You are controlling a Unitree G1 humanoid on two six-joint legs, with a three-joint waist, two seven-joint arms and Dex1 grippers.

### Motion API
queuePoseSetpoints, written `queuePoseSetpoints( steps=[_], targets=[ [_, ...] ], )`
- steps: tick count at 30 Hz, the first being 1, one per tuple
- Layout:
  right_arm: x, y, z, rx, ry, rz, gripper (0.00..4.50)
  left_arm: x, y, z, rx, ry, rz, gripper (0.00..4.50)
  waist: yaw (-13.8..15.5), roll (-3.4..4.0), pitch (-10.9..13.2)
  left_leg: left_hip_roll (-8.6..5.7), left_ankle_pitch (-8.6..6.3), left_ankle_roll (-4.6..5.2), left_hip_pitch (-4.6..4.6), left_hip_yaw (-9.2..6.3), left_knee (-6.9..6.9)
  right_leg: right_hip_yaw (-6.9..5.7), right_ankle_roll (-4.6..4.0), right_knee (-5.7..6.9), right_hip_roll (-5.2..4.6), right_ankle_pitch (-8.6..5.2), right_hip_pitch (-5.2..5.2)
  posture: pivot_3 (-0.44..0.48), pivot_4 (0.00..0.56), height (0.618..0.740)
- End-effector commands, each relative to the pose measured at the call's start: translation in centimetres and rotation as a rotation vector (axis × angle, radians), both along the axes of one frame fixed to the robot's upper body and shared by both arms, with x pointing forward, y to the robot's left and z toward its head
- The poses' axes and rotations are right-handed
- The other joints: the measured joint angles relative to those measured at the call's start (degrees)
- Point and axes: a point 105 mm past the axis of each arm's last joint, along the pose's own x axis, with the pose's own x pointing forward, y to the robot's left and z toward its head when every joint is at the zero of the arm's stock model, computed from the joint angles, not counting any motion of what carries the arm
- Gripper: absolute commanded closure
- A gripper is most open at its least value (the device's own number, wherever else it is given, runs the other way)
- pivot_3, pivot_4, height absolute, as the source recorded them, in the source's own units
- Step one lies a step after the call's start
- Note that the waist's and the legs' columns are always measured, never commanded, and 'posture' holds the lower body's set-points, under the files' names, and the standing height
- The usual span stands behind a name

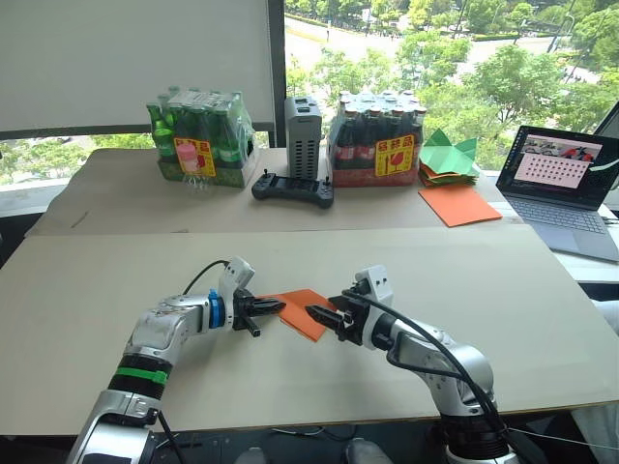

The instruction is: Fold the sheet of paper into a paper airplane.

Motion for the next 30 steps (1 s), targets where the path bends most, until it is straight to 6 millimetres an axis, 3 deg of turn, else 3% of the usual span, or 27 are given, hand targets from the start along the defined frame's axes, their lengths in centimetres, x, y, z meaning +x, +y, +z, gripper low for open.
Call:
queuePoseSetpoints(
  steps=[1, 9, 15, 28, 30],
  targets=[
    [0.0, -0.1, 0.8, 0.009, -0.028, 0.008, 0.87, -0.4, -0.1, -0.5, 0.012, 0.020, -0.006, 4.50, -0.01, 0.00, 0.00, 0.00, 0.00, 0.00, 0.00, 0.00, 0.00, 0.00, 0.00, 0.00, 0.00, 0.00, 0.00, 0.000, 0.150, 0.740],
    [0.5, -0.8, 0.2, -0.019, -0.020, -0.023, 0.87, -0.5, -0.2, -0.5, 0.012, 0.021, -0.009, 4.50, 0.00, 0.00, 0.00, 0.00, 0.00, 0.00, -0.01, 0.00, 0.00, 0.00, 0.00, -0.01, 0.00, 0.00, 0.00, 0.000, 0.150, 0.740],
    [-0.3, -0.4, -0.6, -0.038, 0.007, 0.019, 0.87, -0.5, -0.3, -0.4, 0.009, 0.020, -0.010, 4.50, -0.02, 0.00, 0.00, 0.00, 0.00, 0.00, -0.02, 0.00, 0.00, 0.00, 0.00, -0.01, 0.00, 0.00, 0.00, 0.000, 0.150, 0.740],
    [-0.4, 0.6, 0.2, 0.023, 0.006, 0.041, 0.87, -0.8, -0.3, -0.6, 0.007, 0.025, -0.009, 4.50, 0.00, 0.00, 0.00, 0.00, 0.00, 0.00, -0.02, 0.00, 0.00, 0.00, 0.01, -0.02, 0.00, 0.00, 0.00, 0.000, 0.150, 0.740],
    [-0.4, 0.7, 0.3, 0.026, -0.004, 0.041, 1.43, -0.8, -0.3, -0.6, 0.008, 0.025, -0.007, 4.50, 0.02, 0.00, 0.00, 0.00, 0.00, 0.00, -0.02, 0.00, 0.00, 0.00, 0.01, -0.02, -0.01, 0.00, 0.00, 0.000, 0.150, 0.740]
  ],
)
